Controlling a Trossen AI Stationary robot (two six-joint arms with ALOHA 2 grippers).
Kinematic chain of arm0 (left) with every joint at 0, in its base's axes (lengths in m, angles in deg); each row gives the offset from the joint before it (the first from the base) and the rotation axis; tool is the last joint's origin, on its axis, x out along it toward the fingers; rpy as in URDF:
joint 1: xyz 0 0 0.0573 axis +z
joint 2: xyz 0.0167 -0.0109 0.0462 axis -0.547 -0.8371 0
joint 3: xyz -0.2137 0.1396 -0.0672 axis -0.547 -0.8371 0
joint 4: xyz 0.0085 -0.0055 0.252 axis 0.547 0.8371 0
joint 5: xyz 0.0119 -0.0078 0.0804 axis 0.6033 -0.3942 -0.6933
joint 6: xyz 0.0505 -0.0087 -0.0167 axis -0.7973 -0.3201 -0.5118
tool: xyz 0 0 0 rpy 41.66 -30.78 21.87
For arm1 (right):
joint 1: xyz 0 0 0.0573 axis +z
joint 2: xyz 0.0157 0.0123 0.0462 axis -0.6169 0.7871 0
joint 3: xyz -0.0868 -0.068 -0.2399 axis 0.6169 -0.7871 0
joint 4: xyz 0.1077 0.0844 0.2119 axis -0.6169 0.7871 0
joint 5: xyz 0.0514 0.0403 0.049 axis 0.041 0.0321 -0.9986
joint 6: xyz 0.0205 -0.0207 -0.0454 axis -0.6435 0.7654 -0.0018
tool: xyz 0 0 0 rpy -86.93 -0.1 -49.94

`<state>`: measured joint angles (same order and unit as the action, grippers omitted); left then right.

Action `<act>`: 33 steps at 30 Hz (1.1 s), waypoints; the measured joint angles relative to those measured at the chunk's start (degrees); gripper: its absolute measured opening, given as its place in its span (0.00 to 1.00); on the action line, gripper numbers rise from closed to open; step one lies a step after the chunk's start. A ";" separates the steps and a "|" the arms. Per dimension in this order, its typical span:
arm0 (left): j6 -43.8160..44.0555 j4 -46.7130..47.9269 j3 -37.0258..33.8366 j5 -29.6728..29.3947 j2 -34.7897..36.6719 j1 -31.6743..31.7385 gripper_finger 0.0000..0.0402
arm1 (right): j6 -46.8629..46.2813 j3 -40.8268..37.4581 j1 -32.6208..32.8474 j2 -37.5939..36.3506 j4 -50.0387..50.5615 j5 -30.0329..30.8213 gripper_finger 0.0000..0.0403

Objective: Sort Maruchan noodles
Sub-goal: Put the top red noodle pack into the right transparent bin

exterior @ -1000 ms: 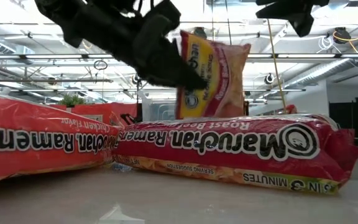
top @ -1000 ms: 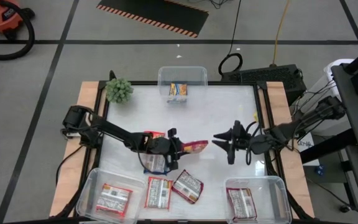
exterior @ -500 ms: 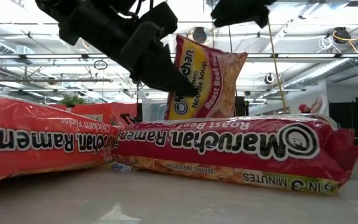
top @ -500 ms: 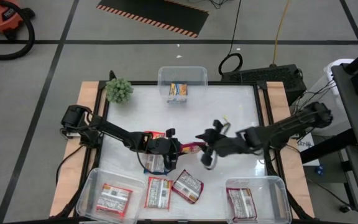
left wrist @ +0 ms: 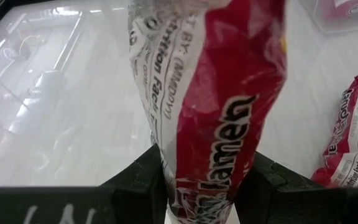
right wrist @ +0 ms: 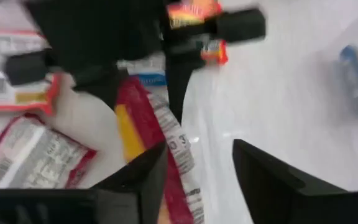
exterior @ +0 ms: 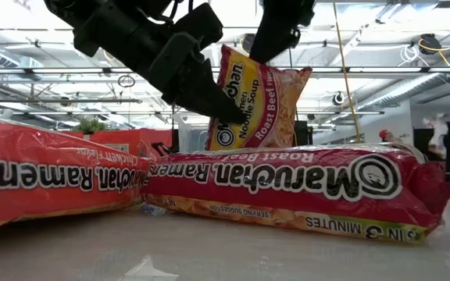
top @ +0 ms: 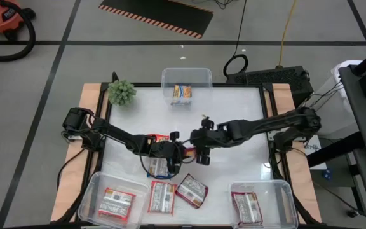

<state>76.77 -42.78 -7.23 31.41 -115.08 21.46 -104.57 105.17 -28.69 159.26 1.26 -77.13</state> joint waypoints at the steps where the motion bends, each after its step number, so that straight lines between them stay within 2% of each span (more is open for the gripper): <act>1: -0.11 0.08 0.00 0.00 0.00 0.00 0.34 | -0.14 0.00 -0.21 0.60 0.40 -0.81 0.47; 5: -0.17 0.20 0.00 0.02 0.00 0.00 0.34 | -0.93 0.00 -0.44 2.17 0.61 -4.31 0.59; 9: 0.37 1.22 0.00 0.21 0.00 -0.08 0.34 | -2.01 0.00 -0.42 2.33 0.69 -6.31 0.66; 16: 1.86 3.75 0.00 -0.13 0.00 -0.37 0.34 | -6.47 0.02 0.83 -1.47 1.10 -8.04 0.67; 26: 2.57 3.22 0.00 -0.11 0.00 -0.37 0.35 | -4.73 -0.09 2.88 1.32 1.22 -3.52 0.68; 33: 2.48 2.96 0.00 -0.07 0.00 -0.39 0.36 | -1.85 -0.42 2.63 3.93 0.09 -3.66 0.75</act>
<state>79.25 -39.82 -7.23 31.34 -115.08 21.06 -106.42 104.75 -26.06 163.18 1.35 -80.80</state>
